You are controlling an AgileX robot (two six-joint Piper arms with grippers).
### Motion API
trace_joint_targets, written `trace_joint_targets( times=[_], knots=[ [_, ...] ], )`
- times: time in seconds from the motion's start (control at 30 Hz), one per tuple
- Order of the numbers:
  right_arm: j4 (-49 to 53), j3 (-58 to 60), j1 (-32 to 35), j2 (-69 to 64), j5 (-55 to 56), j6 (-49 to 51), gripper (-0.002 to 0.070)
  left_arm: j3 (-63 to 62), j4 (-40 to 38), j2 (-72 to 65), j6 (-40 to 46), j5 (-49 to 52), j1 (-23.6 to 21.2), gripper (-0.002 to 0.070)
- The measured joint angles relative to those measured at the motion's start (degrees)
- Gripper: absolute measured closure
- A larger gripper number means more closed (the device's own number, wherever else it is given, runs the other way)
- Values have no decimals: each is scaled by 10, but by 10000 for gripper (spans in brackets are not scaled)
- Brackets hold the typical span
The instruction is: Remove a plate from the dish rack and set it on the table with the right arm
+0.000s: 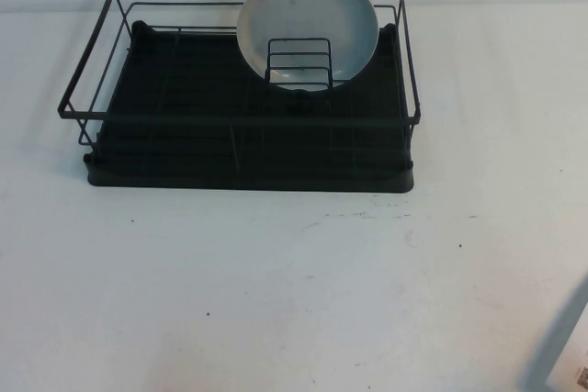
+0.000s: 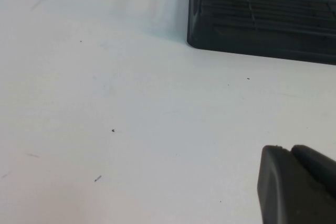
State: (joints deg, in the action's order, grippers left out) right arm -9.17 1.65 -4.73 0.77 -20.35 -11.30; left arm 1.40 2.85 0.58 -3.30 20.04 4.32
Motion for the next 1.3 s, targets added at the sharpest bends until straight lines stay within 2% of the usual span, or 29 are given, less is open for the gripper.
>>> trace_joint_targets(
  times=[0.37, 0.7, 0.9, 1.07, 1.3],
  knots=[
    [-15, 0, 0, 0, 1, 0, 694, 0, 0, 0, 0, 0, 0, 679],
    [-347, 0, 0, 0, 125, 0, 694, 0, 0, 0, 0, 0, 0, 679],
    [-435, 0, 0, 0, 171, 0, 694, 0, 0, 0, 0, 0, 0, 679],
    [-452, -41, 0, -33, 142, -3, 694, 0, 0, 0, 0, 0, 0, 679],
    [-442, -211, 0, -240, 24, -98, 694, 0, 0, 0, 0, 0, 0, 679]
  ],
)
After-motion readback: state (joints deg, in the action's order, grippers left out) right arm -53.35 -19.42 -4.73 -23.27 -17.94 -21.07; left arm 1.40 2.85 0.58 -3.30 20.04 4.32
